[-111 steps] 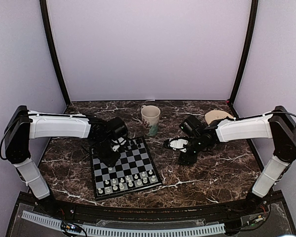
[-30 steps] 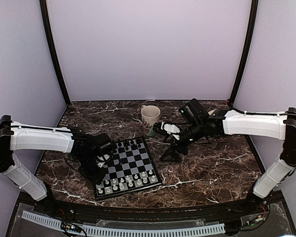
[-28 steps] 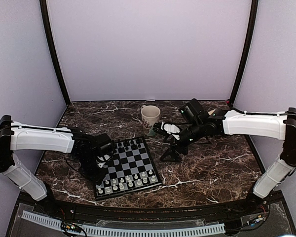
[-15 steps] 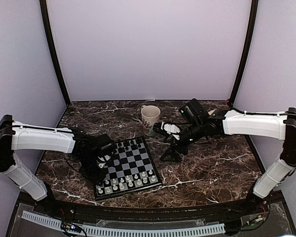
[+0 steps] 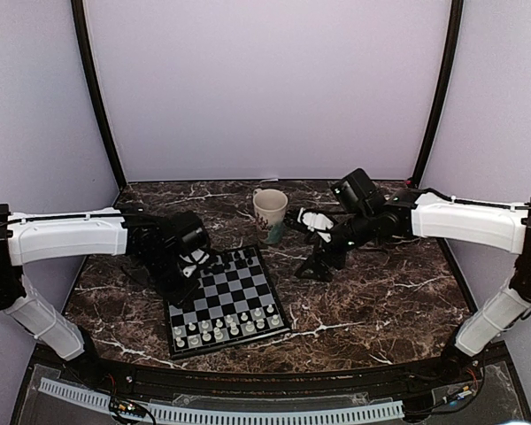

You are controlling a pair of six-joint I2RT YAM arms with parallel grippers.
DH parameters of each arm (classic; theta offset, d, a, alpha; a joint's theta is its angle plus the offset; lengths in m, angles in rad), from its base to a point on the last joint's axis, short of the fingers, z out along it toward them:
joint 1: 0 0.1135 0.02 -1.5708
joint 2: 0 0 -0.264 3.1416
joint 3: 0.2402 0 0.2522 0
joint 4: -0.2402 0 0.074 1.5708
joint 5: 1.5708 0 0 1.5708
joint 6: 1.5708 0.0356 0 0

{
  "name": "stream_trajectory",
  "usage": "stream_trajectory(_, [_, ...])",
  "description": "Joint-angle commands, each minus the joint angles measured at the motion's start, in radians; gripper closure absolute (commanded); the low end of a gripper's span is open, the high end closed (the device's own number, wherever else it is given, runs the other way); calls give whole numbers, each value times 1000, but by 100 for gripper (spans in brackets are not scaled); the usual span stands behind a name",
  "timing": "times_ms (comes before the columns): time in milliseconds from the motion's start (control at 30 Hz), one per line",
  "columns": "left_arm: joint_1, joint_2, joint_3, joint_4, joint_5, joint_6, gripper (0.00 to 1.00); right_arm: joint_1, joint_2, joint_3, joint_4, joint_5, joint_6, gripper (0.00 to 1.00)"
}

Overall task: Set up the chess pieces on the board
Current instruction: Place the pawn on a2.

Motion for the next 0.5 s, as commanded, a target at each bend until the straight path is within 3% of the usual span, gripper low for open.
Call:
stream_trajectory(0, [29,-71,89,1,-138,123,73,-90,-103,50,14,34,26,0])
stream_trajectory(100, [47,-123,133,71,-248,189,67,-177,-147,72,36,49,66,0])
stream_trajectory(167, [54,-167,153,143,-339,229,56,-228,-175,76,77,102,96,0])
stream_trajectory(300, [66,-270,82,439,-472,304,20,-349,-263,30,201,183,180,0])
stream_trajectory(333, [69,-291,54,508,-515,308,6,-388,-273,30,211,162,224,0])
stream_trajectory(467, [97,-369,-15,721,-584,326,1,-465,-313,24,248,208,356,0])
